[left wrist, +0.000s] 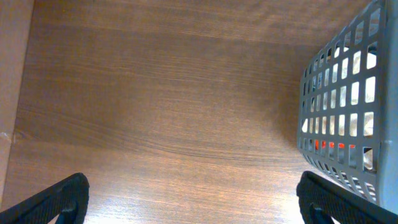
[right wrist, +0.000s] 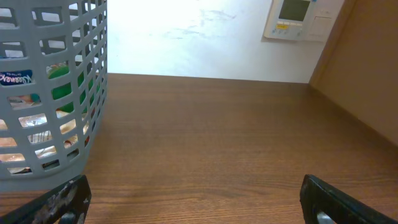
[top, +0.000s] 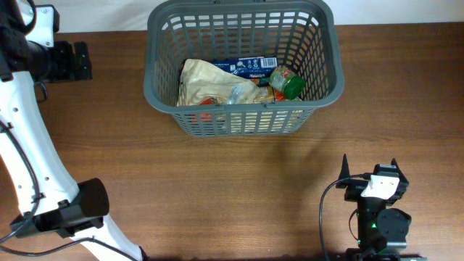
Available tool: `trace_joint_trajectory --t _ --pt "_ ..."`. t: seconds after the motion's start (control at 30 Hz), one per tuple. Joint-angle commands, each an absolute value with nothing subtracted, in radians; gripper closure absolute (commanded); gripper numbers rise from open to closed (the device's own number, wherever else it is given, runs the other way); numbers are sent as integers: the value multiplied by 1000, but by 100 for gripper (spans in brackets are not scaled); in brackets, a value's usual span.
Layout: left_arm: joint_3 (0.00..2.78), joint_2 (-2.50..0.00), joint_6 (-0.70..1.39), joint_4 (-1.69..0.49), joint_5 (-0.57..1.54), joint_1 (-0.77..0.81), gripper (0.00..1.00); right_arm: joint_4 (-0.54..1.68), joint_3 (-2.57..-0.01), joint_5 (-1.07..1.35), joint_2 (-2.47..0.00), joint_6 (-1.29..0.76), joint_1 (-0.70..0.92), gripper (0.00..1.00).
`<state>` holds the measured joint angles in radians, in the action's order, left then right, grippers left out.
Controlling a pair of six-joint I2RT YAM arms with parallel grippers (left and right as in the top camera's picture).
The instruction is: Pack container
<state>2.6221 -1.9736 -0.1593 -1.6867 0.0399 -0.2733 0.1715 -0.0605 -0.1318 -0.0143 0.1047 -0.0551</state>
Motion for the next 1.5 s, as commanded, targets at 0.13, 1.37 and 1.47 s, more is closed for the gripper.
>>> trace_joint_trajectory --t 0.13,1.37,1.47 --pt "2619 -1971 -147 -1687 36 -273 1 167 -49 -127 -3 96 -45 1" --pt "615 -487 -196 -348 29 -7 1 167 -49 -127 -3 96 -45 1" --pt "442 -332 -196 -258 29 -7 1 167 -49 -127 -3 96 -45 1"
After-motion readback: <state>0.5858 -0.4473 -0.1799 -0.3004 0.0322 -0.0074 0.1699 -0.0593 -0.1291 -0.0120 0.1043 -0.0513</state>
